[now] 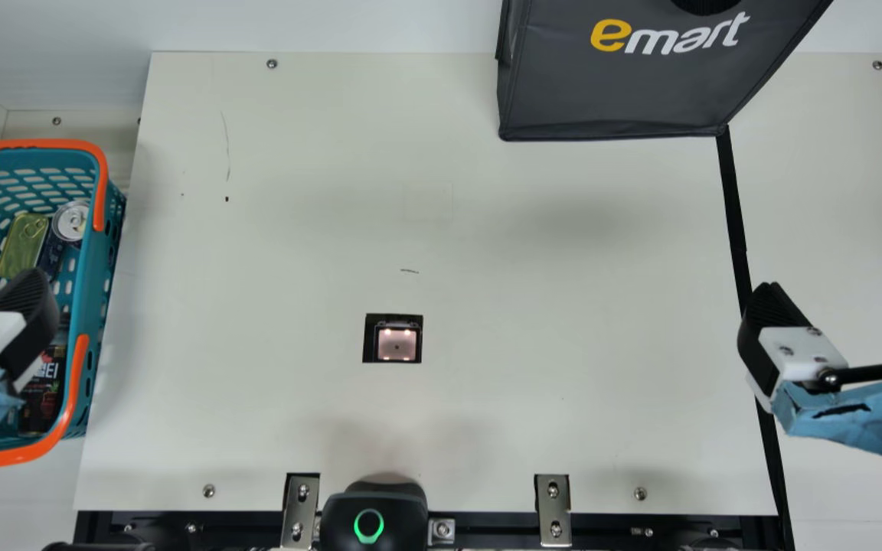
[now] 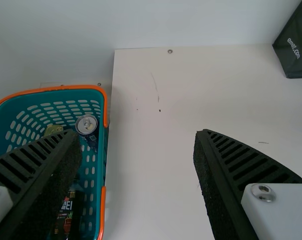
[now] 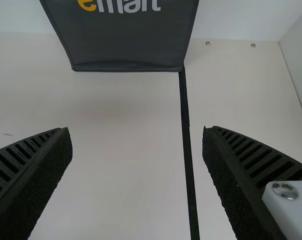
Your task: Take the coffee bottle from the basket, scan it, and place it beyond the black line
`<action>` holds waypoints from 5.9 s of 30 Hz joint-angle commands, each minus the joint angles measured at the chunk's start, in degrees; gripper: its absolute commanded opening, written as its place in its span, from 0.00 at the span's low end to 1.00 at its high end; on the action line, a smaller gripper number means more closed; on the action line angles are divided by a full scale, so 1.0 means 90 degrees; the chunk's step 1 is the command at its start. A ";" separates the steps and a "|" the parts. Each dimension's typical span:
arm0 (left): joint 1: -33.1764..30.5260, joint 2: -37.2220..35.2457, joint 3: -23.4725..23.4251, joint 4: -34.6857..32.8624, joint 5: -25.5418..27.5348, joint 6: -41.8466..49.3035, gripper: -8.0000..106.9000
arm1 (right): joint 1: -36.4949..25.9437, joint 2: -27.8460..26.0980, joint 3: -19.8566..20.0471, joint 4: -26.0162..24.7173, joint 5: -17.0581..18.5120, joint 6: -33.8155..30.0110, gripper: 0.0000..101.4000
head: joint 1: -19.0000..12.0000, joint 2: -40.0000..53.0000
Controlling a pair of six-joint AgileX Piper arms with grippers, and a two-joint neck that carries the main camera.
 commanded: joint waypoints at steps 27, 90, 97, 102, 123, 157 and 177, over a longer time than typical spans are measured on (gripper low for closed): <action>0.0000 0.0000 0.0000 0.0000 0.0000 0.0000 0.85 | 0.0000 0.0000 0.0000 0.0000 -0.0006 0.0000 0.90 | -0.0175 0.2242; 0.4481 0.1308 0.0405 -0.1958 -0.0820 0.2866 0.85 | 0.0000 0.0000 0.0000 0.0000 -0.0006 0.0000 0.90 | -0.0175 0.2242; 0.5198 0.1526 0.0560 -0.2393 -0.0922 0.3680 0.85 | 0.0000 0.0000 0.0000 0.0000 -0.0006 0.0000 0.90 | -0.0175 0.2242; 0.5518 0.1653 0.0740 -0.2571 -0.0994 0.4077 0.85 | 0.0000 0.0000 0.0000 0.0000 -0.0006 0.0000 0.90 | -0.0175 0.2242; 0.5257 0.2367 0.1459 -0.2263 -0.1881 0.4141 0.85 | 0.0000 0.0000 0.0000 0.0000 -0.0013 0.0000 0.90 | -0.0175 0.2242; 0.5141 0.4287 0.1359 -0.2352 -0.2340 0.4815 0.85 | 0.0000 0.0000 0.0000 0.0000 -0.0012 0.0000 0.90 | -0.0175 0.2242; 0.5257 0.5403 0.1623 -0.2770 -0.3059 0.5472 0.85 | 0.0000 0.0000 0.0000 0.0000 -0.0012 0.0000 0.90 | -0.0175 0.2242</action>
